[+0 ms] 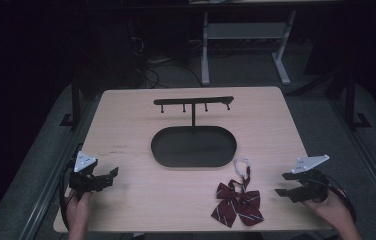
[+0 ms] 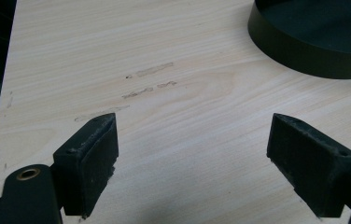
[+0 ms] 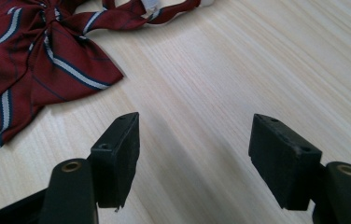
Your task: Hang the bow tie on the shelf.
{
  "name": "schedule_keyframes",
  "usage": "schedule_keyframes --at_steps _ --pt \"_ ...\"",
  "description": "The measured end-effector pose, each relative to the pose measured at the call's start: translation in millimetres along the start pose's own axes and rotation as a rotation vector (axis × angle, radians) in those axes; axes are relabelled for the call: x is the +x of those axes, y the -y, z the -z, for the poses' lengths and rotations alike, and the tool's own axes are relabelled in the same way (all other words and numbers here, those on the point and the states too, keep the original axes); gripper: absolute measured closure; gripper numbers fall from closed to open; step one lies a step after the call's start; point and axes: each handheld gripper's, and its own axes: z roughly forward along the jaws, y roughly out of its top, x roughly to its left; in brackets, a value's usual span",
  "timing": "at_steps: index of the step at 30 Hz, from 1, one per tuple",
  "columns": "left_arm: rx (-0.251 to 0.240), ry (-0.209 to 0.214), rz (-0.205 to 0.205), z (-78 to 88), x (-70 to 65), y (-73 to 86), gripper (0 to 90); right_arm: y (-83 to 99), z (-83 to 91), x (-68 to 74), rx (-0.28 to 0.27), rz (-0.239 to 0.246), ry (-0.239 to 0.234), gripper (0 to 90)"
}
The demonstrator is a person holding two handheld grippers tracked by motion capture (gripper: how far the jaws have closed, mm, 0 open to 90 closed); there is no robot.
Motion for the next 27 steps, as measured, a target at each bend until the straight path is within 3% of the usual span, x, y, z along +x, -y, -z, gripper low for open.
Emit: schedule_keyframes --at_steps 12,18,27 --pt "-0.005 0.015 -0.005 -3.9 -2.4 0.6 16.3 -11.8 -2.9 7.5 0.009 0.033 -0.02 31.3" --pt "-0.008 0.013 -0.011 -3.0 -1.6 0.5 16.3 -27.7 -1.9 15.2 0.021 0.07 -0.025 31.7" --pt "-0.005 0.015 -0.016 -1.7 -0.1 0.8 16.3 -54.6 -6.6 28.6 0.032 0.113 -0.068 34.3"
